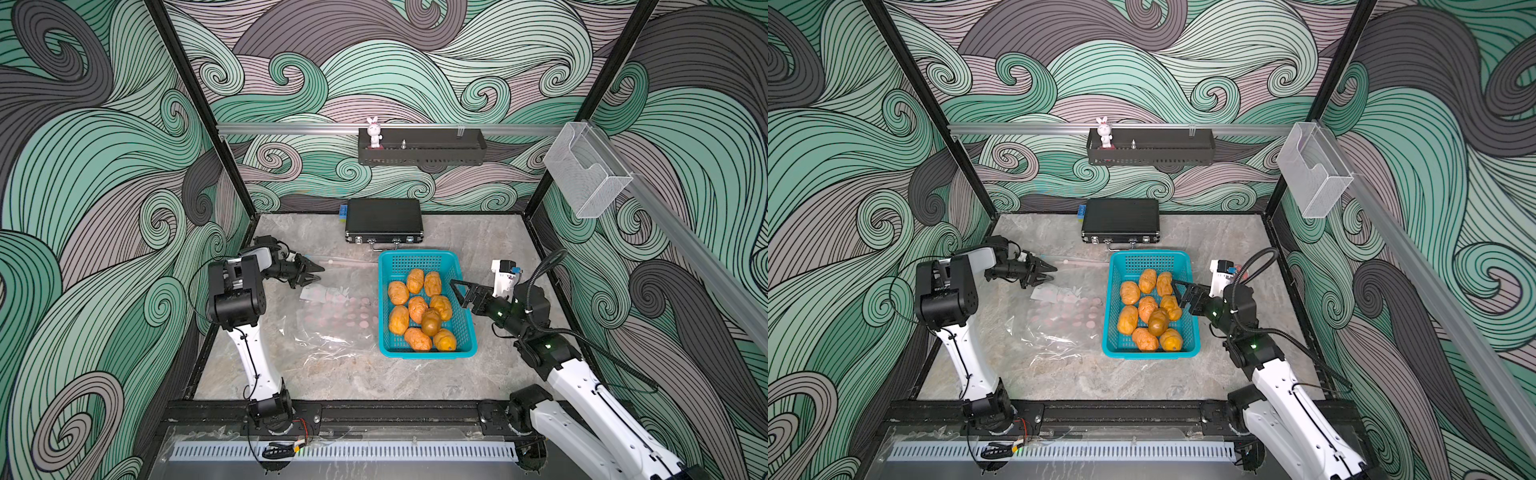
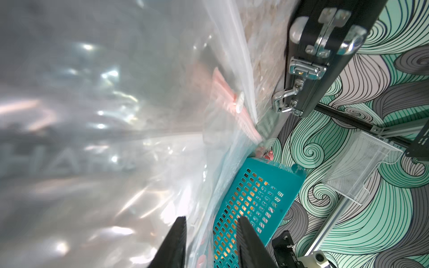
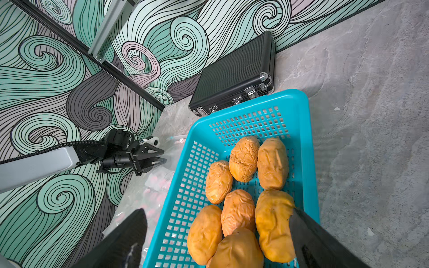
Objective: Put the potatoes into a zipper bag and zip it
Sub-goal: Pick up the zipper food storage bag.
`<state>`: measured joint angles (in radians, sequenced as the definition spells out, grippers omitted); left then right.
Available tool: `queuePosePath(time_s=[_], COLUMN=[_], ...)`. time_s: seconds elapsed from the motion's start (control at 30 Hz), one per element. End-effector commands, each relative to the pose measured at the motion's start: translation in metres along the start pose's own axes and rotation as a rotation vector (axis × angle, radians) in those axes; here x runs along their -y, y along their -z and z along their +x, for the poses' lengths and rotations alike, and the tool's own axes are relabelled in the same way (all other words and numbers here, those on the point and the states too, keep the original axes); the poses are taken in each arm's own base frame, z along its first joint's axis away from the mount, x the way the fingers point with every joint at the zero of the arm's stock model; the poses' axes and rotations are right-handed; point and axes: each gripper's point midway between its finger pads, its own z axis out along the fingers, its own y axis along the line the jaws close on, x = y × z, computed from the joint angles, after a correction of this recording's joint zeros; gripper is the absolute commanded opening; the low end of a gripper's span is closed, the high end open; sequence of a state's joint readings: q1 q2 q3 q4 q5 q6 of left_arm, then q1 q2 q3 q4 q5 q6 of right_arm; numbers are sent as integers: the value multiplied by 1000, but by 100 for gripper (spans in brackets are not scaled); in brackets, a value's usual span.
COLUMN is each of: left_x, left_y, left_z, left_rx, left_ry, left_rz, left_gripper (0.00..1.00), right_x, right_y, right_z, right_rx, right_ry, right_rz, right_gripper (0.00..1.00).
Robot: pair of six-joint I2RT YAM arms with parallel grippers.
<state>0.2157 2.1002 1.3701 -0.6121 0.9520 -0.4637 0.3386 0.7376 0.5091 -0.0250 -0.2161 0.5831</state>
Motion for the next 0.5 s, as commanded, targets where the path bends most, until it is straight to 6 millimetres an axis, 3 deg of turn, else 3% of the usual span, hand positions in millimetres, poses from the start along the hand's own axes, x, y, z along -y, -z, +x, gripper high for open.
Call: queuePosePath(time_s=[0.0, 0.13, 0.27, 0.47], left_x=[-4, -7, 0, 54], left_y=[-12, -23, -20, 22], left_z=[5, 9, 11, 20], left_rx=[-28, -54, -45, 34], left_ry=[-7, -14, -41, -210], left_rz=[3, -8, -27, -23], left_gripper=[37, 28, 4, 0], right_x=[3, 2, 4, -1], right_y=[1, 3, 3, 4], right_z=[3, 3, 3, 1], right_rx=[1, 4, 10, 5], right_ry=[11, 14, 16, 12], right_rz=[12, 9, 15, -2], right_gripper=[93, 93, 93, 93])
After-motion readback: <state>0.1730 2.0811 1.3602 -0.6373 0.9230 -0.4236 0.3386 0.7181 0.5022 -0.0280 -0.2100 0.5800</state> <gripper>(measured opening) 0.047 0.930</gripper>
